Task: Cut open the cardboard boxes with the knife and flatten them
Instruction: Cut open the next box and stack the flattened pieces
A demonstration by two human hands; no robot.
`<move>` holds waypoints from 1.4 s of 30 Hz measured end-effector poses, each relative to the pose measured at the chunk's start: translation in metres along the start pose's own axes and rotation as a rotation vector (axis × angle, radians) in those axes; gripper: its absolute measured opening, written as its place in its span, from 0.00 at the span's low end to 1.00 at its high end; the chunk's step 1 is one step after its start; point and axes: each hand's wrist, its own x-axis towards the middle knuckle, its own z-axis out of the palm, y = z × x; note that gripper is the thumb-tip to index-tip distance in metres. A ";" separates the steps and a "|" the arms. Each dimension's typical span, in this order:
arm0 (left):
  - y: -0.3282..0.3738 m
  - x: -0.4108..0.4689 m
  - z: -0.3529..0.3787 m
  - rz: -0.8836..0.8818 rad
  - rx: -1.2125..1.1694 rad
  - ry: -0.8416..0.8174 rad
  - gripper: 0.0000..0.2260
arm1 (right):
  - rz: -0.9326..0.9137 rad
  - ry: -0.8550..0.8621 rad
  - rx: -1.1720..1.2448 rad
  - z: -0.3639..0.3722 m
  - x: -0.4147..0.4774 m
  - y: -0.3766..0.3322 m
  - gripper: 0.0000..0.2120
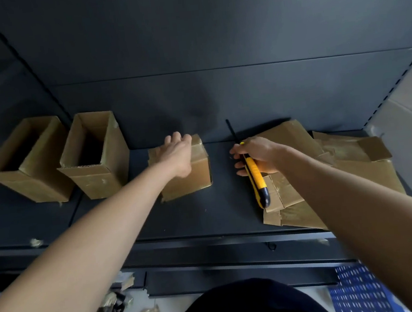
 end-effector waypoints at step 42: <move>-0.040 0.017 -0.009 0.142 -0.544 -0.099 0.06 | -0.029 -0.220 -0.978 0.005 -0.017 -0.033 0.14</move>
